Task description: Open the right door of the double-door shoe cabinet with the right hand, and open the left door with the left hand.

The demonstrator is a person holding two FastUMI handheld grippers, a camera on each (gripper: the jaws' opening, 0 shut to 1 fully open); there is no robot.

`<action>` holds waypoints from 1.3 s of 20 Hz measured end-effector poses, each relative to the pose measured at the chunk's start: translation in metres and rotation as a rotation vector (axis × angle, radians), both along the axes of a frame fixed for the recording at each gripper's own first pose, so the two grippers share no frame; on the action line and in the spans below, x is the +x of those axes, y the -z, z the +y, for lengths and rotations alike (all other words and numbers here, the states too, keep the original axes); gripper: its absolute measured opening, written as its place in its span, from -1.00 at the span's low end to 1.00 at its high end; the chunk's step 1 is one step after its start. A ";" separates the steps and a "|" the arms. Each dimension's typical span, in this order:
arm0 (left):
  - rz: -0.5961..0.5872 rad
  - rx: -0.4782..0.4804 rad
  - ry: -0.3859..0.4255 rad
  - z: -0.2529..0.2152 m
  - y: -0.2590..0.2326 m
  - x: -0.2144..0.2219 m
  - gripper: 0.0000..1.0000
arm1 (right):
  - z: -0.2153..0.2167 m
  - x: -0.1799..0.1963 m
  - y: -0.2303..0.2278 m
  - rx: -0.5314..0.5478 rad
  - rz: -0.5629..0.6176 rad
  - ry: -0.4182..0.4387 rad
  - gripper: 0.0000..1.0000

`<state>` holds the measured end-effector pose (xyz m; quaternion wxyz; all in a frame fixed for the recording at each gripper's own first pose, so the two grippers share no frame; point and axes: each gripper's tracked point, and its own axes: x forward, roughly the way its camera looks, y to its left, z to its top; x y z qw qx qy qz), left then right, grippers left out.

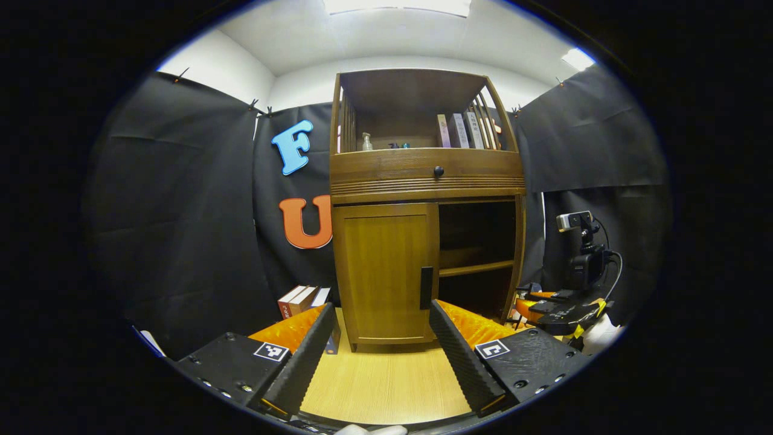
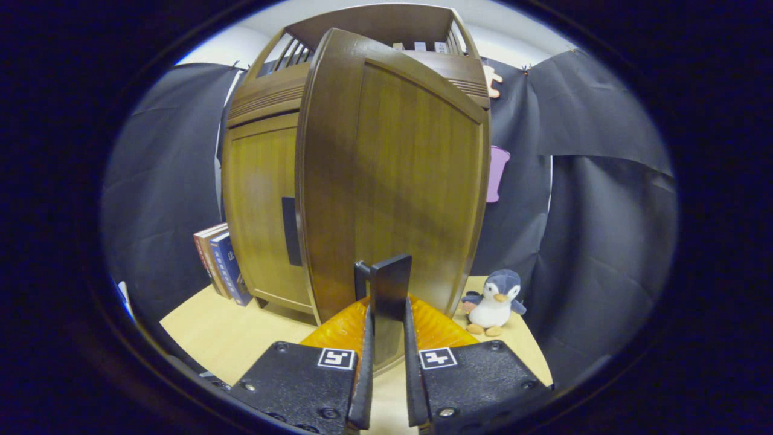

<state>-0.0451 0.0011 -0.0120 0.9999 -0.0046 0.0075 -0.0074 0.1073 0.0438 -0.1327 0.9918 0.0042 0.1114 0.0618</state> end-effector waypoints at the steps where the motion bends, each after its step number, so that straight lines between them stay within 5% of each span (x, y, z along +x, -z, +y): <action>1: 0.002 0.000 0.006 -0.003 0.001 0.002 0.92 | -0.003 -0.002 0.001 0.002 0.001 0.004 -0.49; 20: 0.009 -0.021 0.118 -0.062 0.004 0.031 0.92 | -0.111 -0.028 0.005 -0.017 0.009 0.110 -0.82; 26: 0.011 -0.019 0.131 -0.077 0.005 0.039 1.00 | -0.130 -0.026 0.007 -0.051 -0.005 0.072 -0.89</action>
